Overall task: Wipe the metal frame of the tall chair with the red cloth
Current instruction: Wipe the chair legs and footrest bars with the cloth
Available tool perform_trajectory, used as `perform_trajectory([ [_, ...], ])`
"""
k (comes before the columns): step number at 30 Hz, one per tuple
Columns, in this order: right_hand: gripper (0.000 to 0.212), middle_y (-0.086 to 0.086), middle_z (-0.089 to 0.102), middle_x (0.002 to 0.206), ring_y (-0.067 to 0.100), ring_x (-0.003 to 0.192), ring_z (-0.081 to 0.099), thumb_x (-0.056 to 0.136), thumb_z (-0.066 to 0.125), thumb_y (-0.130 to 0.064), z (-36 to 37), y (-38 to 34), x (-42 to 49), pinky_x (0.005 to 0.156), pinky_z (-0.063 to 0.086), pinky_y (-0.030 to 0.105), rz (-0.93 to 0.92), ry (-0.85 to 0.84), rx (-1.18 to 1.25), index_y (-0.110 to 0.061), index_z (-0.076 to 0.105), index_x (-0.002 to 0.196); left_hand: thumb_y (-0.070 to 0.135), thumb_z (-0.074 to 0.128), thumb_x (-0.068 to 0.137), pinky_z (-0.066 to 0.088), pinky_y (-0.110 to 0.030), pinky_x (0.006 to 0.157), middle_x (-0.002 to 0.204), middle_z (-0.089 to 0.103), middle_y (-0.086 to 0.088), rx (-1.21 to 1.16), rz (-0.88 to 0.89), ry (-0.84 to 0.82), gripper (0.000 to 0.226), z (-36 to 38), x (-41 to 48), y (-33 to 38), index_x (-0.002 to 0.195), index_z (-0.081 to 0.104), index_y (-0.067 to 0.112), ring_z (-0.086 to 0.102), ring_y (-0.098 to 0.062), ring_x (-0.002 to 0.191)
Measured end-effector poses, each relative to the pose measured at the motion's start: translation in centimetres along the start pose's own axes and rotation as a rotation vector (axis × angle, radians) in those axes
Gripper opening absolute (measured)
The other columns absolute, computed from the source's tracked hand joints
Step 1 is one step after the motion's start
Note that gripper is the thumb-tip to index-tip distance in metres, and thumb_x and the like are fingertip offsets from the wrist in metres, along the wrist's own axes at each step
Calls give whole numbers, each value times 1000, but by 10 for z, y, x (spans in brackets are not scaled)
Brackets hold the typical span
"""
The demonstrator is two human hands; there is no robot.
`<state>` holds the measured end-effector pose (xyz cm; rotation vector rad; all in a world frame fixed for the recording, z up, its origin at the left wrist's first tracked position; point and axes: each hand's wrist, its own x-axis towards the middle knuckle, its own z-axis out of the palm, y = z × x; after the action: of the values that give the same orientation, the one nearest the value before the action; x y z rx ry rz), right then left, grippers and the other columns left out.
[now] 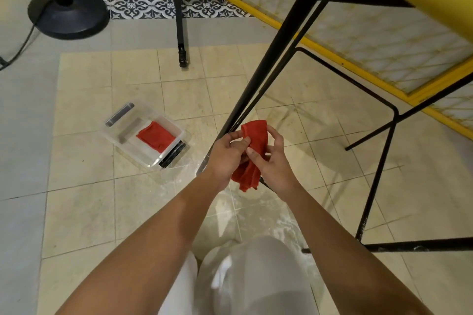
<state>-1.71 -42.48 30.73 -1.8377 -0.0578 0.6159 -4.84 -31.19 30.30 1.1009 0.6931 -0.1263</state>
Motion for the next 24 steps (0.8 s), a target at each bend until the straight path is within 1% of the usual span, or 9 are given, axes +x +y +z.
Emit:
perform_trajectory([
  [3,55,5,55,118,11,91,60,93,55,-19,-1,4,12,72,48,15,-13,42,-129,-35,28,138,12,54,94,52,-21,75,88,68,-5,-2,18,13,26,-1,1,-1,120,57,12,65,-12,76],
  [4,52,6,56,119,13,91,59,94,52,-18,-1,6,17,70,45,14,-16,72,-171,-35,29,138,12,56,93,51,-20,75,89,68,-3,38,29,27,27,-3,2,-1,120,59,14,64,-11,77],
  [7,49,3,55,124,18,102,56,96,46,-22,-1,8,37,82,46,26,-7,138,-219,-37,29,139,15,61,89,50,-27,86,97,70,-3,202,48,71,28,-16,6,-1,117,65,18,64,-14,85],
  [10,50,4,53,124,24,103,57,96,44,-23,5,2,60,94,46,42,-23,159,-343,-34,28,141,20,63,85,49,-27,87,103,70,-4,364,17,96,26,-27,8,-5,111,69,21,64,-16,92],
  [12,51,7,51,122,24,104,56,96,45,-23,14,-3,75,95,46,41,-49,163,-490,-31,27,143,20,64,84,49,-25,81,98,69,-2,411,-15,115,25,-32,10,-10,109,70,20,62,-17,85],
  [13,51,9,50,121,24,104,55,96,45,-23,17,-5,81,94,46,40,-56,162,-566,-30,27,144,19,64,84,49,-21,73,92,68,0,414,-30,132,25,-34,12,-12,108,71,19,59,-17,79],
  [16,48,13,47,119,30,106,53,97,45,-24,27,-6,93,93,46,42,-36,90,-757,-27,32,143,18,62,85,42,-9,49,78,65,5,460,-46,182,23,-35,16,-15,105,71,19,52,-12,63],
  [20,43,10,46,114,30,102,53,96,44,-24,37,5,91,85,45,39,-14,-5,-887,-30,38,138,16,59,86,38,-17,52,85,66,-2,522,-30,210,26,-30,17,-15,109,70,18,46,-9,50],
  [24,40,6,45,105,21,90,49,96,43,-19,40,10,77,77,45,32,-90,-127,-897,-33,44,133,18,58,86,42,-19,57,81,61,2,558,-23,230,22,-31,19,-14,106,69,17,49,-11,57],
])
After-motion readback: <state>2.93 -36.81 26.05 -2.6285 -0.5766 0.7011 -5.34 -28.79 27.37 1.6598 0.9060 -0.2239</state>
